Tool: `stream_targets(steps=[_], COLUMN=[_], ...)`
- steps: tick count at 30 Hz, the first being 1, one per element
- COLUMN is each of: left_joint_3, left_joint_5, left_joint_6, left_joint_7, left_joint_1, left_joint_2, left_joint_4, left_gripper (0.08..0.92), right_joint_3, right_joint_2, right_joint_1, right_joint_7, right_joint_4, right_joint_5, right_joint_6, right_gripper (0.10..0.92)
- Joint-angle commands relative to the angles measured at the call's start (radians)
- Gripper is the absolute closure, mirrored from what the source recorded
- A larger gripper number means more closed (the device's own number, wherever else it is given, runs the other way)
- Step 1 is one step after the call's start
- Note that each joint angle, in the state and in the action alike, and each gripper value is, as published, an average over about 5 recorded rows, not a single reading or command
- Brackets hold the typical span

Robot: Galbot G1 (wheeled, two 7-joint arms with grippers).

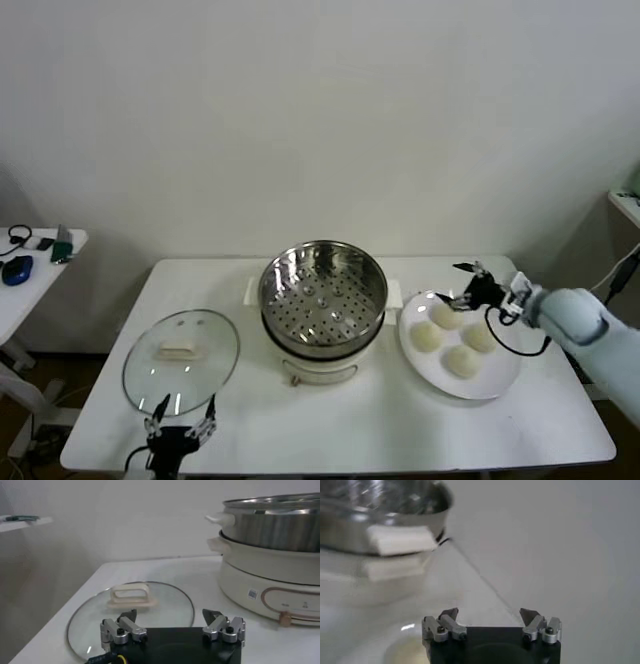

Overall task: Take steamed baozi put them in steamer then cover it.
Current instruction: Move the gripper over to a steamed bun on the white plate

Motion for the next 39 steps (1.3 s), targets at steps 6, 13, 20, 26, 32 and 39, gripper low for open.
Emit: stream_targets(steps=[6, 13, 20, 26, 32, 39], left_joint_3=[0.018, 0.010, 0.002, 0.002, 0.003, 0.004], left_joint_5=[0.010, 0.008, 0.006, 0.008, 0.009, 0.013], left_joint_6=[-0.017, -0.026, -0.036, -0.044, -0.048, -0.050], left_joint_7=[0.002, 0.002, 0.000, -0.003, -0.005, -0.005], left_joint_1=[-0.007, -0.009, -0.009, -0.005, -0.001, -0.003], left_joint_2=[0.002, 0.005, 0.006, 0.003, -0.001, -0.003], left_joint_4=[0.024, 0.039, 0.050, 0.060, 0.062, 0.064], left_gripper=[0.177, 0.177, 0.177, 0.177, 0.177, 0.177], right_joint_3=[-1.182, -1.107, -0.986, -0.924, -0.875, -0.838], right_joint_2=[0.082, 0.187, 0.293, 0.366, 0.416, 0.440], right_joint_1=[1.033, 0.861, 0.705, 0.628, 0.581, 0.561], right_joint_7=[-0.543, -0.471, -0.426, -0.401, -0.369, -0.332], right_joint_4=[-0.329, -0.400, -0.501, -0.578, -0.643, -0.692], right_joint_5=[-0.093, -0.085, -0.127, -0.140, -0.166, -0.205], right_joint_6=[0.102, 0.031, 0.031, 0.036, 0.046, 0.058], right_gripper=[0.203, 0.203, 0.203, 0.203, 0.203, 0.203])
